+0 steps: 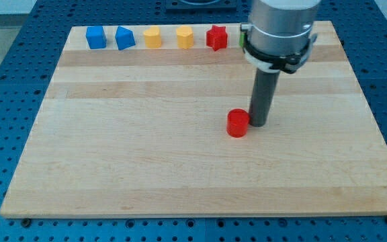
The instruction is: Push the red circle closer to bottom center
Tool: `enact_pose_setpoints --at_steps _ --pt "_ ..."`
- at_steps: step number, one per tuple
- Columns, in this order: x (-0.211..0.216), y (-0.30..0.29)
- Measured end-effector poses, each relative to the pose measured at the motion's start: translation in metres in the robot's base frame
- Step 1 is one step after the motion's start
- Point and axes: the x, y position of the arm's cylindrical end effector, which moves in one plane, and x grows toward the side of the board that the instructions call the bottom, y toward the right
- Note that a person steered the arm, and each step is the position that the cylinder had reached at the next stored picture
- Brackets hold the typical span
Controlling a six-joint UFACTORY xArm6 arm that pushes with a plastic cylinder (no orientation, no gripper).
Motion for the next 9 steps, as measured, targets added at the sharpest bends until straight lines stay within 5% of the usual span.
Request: enact_pose_setpoints --at_steps 6,9 --pt "-0.02 -0.089" --pt "0.039 -0.097"
